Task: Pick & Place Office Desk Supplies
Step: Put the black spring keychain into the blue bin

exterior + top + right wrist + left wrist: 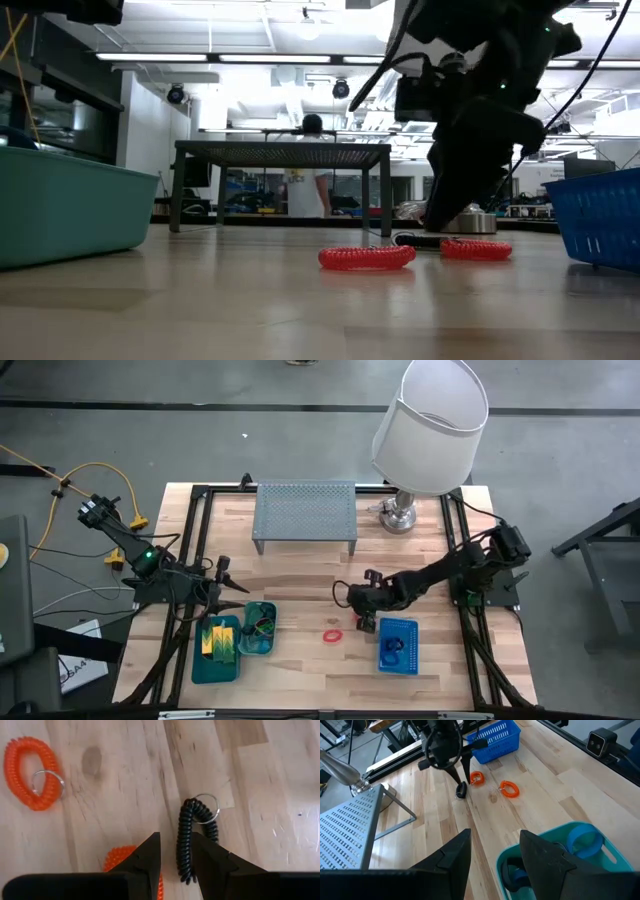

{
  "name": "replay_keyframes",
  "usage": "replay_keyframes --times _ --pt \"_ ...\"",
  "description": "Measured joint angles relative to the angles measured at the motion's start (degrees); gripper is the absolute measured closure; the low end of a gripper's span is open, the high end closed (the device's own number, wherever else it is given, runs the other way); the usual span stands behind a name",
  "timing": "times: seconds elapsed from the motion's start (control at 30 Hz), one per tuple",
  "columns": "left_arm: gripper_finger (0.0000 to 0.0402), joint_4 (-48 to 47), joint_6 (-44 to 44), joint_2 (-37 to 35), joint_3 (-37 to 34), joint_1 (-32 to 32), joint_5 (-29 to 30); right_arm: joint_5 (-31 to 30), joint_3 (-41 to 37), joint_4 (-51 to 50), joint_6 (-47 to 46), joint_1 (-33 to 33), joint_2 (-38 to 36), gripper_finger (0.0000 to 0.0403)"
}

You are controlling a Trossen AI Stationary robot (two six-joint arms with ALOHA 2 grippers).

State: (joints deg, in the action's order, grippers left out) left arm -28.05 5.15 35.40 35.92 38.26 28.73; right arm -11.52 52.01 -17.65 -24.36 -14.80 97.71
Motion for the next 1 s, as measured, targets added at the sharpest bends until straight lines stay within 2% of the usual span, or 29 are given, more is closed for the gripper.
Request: replay_keyframes --times 0.37,0.6,0.8,1.0 --pt "0.024 0.17 0.0 0.0 0.0 0.02 0.02 -0.03 0.0 1.63 0.15 2.53 0.24 0.0308" --pt "0.024 0.23 0.0 0.02 0.0 0.0 0.0 0.02 0.0 2.73 -2.94 5.16 0.24 0.0308" --pt "0.024 0.23 0.0 0.02 0.0 0.0 0.0 4.06 0.0 2.55 -5.75 7.41 0.24 0.0308" --pt "0.024 0.23 0.0 0.0 0.0 0.02 0.02 4.18 0.02 2.45 -5.83 8.21 0.24 0.0308"
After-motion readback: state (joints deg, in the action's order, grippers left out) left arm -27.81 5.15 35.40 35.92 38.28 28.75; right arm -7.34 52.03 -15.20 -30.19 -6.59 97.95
